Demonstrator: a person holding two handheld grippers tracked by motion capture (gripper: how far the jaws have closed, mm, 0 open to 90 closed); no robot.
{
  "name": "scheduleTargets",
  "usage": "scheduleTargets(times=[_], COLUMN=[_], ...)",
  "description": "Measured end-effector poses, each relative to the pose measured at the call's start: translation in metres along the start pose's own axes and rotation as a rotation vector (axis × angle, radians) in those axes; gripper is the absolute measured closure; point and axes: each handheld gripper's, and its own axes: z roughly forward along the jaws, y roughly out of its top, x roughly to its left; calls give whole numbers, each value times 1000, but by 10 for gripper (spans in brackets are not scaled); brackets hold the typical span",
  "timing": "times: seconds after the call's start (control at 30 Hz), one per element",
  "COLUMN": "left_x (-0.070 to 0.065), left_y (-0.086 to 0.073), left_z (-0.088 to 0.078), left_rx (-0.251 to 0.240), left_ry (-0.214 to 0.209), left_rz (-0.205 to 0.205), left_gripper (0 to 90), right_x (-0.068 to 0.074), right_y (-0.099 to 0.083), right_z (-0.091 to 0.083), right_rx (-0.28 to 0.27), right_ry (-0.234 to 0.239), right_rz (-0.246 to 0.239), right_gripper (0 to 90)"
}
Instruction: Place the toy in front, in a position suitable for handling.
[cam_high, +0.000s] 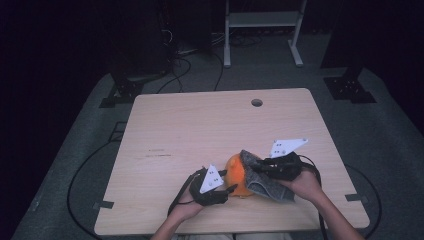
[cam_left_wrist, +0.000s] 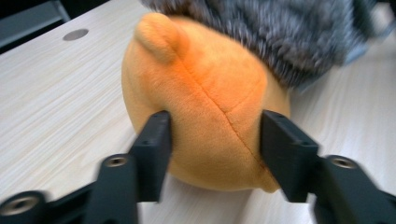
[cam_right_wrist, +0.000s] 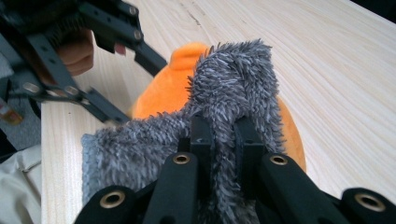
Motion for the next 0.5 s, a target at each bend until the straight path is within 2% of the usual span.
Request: scheduleTargets(times=[0.1, 0.13, 0.2, 0.27, 0.37, 0.5], left_x=[5, 6, 5, 3, 0, -7], left_y=[6, 7, 7, 6, 5, 4], left_z=[-2, -1, 2, 4, 3, 0], left_rx=[-80, -82, -66, -57, -36, -2], left_ry=[21, 22, 39, 38, 41, 35], left_rz=[-80, -93, -94, -78, -27, 78], left_gripper=[317, 317, 326, 381, 436, 461], right_x=[2, 5, 9, 11, 14, 18], right_y=[-4, -3, -1, 2, 6, 21], right_z=[0, 0, 1, 0, -1, 1], right_rx=[-6, 2, 15, 26, 24, 20], right_ry=[14, 20, 18, 10, 19, 38], right_rz=[-3, -13, -28, -45, -62, -101], right_gripper=[808, 808, 807, 808, 807, 807])
